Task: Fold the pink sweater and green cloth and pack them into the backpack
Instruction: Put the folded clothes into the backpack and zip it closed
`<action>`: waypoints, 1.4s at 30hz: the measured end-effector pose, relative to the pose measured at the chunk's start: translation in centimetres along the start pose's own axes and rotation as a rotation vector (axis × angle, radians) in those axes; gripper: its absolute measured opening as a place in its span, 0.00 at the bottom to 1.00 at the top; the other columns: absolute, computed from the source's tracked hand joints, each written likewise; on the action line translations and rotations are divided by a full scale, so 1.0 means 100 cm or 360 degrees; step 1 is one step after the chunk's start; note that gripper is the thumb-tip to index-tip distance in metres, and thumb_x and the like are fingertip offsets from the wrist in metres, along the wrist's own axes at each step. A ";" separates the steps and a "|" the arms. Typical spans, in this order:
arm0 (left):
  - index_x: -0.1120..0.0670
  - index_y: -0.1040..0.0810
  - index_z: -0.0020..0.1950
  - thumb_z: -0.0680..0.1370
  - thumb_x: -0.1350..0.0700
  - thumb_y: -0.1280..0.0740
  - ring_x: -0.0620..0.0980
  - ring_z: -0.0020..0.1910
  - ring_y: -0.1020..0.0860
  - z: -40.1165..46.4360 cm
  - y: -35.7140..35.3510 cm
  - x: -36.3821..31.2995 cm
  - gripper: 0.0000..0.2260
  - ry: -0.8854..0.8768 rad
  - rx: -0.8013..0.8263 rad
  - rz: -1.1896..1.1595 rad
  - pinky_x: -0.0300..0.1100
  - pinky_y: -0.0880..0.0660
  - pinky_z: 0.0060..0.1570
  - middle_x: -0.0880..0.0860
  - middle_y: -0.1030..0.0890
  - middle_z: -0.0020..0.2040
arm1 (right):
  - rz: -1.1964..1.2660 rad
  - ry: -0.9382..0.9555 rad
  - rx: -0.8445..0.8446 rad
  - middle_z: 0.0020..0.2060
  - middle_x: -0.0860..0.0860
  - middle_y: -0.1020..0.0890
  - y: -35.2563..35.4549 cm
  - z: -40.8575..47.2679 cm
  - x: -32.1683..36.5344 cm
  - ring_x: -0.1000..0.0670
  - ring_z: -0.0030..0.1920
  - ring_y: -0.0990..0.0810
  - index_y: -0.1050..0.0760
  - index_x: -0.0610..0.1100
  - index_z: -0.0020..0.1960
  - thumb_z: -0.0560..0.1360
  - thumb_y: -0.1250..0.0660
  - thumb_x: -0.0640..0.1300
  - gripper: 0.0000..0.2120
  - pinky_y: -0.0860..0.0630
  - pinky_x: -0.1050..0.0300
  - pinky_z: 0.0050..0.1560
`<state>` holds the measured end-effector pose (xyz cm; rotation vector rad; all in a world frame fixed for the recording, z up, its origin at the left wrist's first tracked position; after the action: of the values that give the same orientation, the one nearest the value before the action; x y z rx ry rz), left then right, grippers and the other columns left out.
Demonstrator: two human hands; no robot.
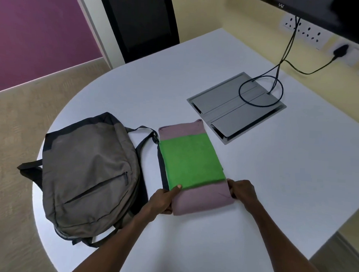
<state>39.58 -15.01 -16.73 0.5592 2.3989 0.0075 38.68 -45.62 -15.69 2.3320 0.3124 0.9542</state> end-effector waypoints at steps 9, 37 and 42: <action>0.60 0.18 0.50 0.71 0.33 0.31 0.49 0.36 0.21 -0.021 0.001 0.015 0.29 0.0233 0.0204 0.0460 0.43 0.21 0.43 0.53 0.19 0.39 | -0.0050 -0.0150 0.0483 0.34 0.41 0.15 0.014 -0.020 -0.019 0.50 0.28 0.20 0.19 0.36 0.40 0.79 0.35 0.45 0.15 0.27 0.61 0.31; 0.51 0.39 0.65 0.71 0.55 0.24 0.51 0.51 0.26 -0.044 -0.036 -0.038 0.30 -0.0674 -0.0725 0.0190 0.43 0.30 0.47 0.50 0.27 0.56 | -0.0520 0.0727 -0.0097 0.59 0.44 0.35 -0.047 -0.066 0.050 0.38 0.53 0.22 0.45 0.61 0.75 0.70 0.27 0.51 0.40 0.23 0.45 0.54; 0.47 0.40 0.67 0.72 0.60 0.31 0.47 0.45 0.22 -0.049 -0.033 -0.030 0.28 -0.0688 -0.0685 0.0147 0.33 0.31 0.37 0.53 0.21 0.53 | -0.0463 0.0718 0.0073 0.56 0.43 0.30 -0.050 -0.062 0.043 0.39 0.53 0.22 0.35 0.61 0.68 0.70 0.28 0.53 0.29 0.23 0.48 0.56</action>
<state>37.39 -18.54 -11.57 0.4148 1.8733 0.3938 37.45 -37.11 -12.82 2.0132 0.8359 1.3228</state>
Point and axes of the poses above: each hand's wrist, its own z-axis towards the middle knuckle, its own y-axis out of the back of the hand, x = y × z, the point moved 4 cm from there along z, towards the middle knuckle
